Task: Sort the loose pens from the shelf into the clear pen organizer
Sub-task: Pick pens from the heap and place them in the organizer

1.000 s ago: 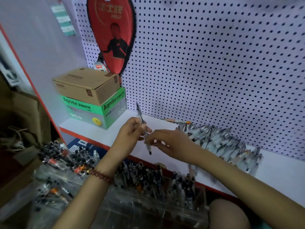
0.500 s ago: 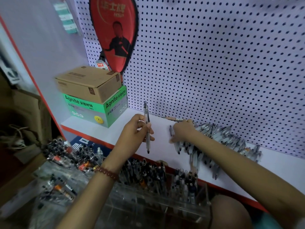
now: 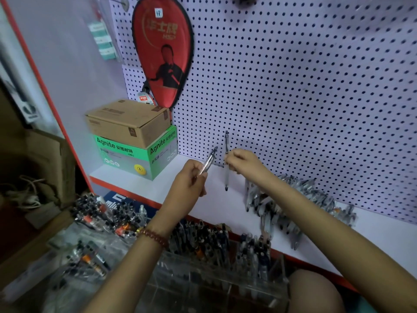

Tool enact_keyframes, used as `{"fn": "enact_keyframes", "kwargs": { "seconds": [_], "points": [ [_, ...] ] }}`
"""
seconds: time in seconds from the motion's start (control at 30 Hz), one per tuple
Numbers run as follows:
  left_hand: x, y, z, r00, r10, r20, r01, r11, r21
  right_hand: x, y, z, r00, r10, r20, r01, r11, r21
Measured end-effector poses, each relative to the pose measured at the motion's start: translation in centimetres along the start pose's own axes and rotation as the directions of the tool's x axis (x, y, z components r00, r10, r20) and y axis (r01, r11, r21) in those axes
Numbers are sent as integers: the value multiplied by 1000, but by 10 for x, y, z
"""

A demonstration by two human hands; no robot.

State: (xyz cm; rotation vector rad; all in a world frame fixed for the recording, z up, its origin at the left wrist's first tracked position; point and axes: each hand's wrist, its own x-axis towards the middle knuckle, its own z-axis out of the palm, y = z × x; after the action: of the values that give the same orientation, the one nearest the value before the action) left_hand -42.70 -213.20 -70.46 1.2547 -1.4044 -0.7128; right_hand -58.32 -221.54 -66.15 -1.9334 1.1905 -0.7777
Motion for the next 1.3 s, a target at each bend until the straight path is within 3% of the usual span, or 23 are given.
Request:
{"fn": "enact_keyframes", "kwargs": {
  "seconds": [0.07, 0.23, 0.3, 0.5, 0.6, 0.77, 0.93, 1.07, 1.13, 1.3],
  "points": [
    [-2, 4, 0, 1000, 27, -4, -27, 998, -54, -15, -21, -1, 997, -4, 73, -2, 996, 87],
    [-14, 31, -4, 992, 125, 17, -121, 981, -152, -47, -57, 9, 976, -155, 155, 152, 988, 36],
    [-23, 42, -12, 991, 133, 0, -130, 970, -205, -54, -66, 15, 968, -217, 124, 223, 974, -36],
    [-70, 47, -52, 952, 261, -160, -283, 949, -137, -82, -99, 49, 913, -382, 140, 405, 886, -226],
    [-93, 38, -79, 930, 289, -228, -316, 944, -92, -97, -110, 79, 898, -388, 207, 411, 908, -81],
    [-141, 19, -113, 954, 251, -162, -261, 965, -40, -119, -117, 138, 893, -398, 213, 330, 898, 292],
    [-176, -6, -140, 967, 200, -159, -189, 978, 83, -135, -106, 190, 918, -359, 166, 278, 884, 376],
    [-199, -52, -160, 970, 40, -239, 33, 954, 297, -135, -86, 215, 949, -313, 40, 303, 939, 160],
    [-209, -76, -167, 948, 69, -309, 75, 900, 429, -134, -78, 221, 942, -336, 13, 336, 942, -20],
    [-226, -95, -162, 915, 7, -402, 188, 877, 442, -134, -58, 244, 934, -356, 22, 349, 898, -268]
  ]
}}
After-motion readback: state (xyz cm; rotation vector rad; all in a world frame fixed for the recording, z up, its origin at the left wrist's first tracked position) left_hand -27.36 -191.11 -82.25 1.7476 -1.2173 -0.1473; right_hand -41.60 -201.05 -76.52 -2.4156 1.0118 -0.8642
